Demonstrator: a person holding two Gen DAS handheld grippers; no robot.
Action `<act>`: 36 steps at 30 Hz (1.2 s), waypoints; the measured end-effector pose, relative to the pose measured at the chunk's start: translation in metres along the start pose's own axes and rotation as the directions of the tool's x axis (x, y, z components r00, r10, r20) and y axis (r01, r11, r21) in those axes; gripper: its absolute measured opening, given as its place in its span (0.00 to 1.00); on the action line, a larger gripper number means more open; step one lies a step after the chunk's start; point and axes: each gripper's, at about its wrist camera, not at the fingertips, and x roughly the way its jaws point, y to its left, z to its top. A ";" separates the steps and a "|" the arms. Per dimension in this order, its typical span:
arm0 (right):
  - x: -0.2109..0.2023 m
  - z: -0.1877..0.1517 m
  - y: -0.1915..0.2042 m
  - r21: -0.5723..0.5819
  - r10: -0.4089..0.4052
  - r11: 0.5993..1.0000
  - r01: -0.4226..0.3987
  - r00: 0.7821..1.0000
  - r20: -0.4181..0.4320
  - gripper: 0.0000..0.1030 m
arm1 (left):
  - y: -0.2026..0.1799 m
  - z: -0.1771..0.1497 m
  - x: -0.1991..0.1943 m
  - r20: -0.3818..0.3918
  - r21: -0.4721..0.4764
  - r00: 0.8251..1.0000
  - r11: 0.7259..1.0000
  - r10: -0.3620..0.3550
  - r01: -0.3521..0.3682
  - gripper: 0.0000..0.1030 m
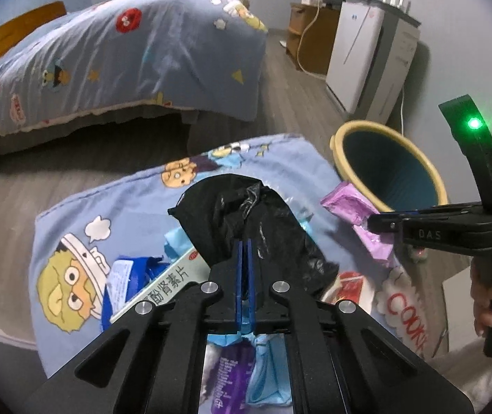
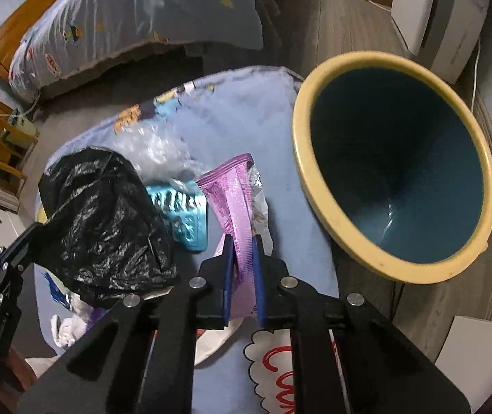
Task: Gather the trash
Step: 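Drop the pink wrapper into the bin with the right gripper while left carries black bag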
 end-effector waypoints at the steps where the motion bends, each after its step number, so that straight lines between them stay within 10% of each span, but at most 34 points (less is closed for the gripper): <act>1: -0.006 0.002 -0.001 0.001 0.006 1.000 -0.006 1.000 0.012 0.10 | -0.001 0.002 -0.003 0.009 0.004 1.000 1.000 0.002 -0.002 0.03; 14: -0.075 0.055 -0.080 0.108 -0.121 0.989 0.100 0.971 0.206 0.10 | -0.050 0.087 -0.041 0.191 0.121 0.980 0.992 -0.049 0.026 0.03; 22: -0.069 0.065 -0.162 0.267 -0.170 0.956 0.120 0.970 0.174 0.10 | -0.110 0.122 0.006 0.135 0.144 0.975 0.977 -0.177 0.158 0.03; 31: -0.052 0.054 -0.164 0.263 -0.158 0.957 0.126 0.982 0.103 0.13 | -0.156 0.129 0.068 0.055 0.181 0.972 0.959 -0.230 0.217 0.03; 36: -0.048 0.054 -0.164 0.264 -0.162 0.955 0.132 0.982 0.095 0.37 | -0.164 0.127 0.078 0.039 0.192 0.973 0.957 -0.228 0.217 0.14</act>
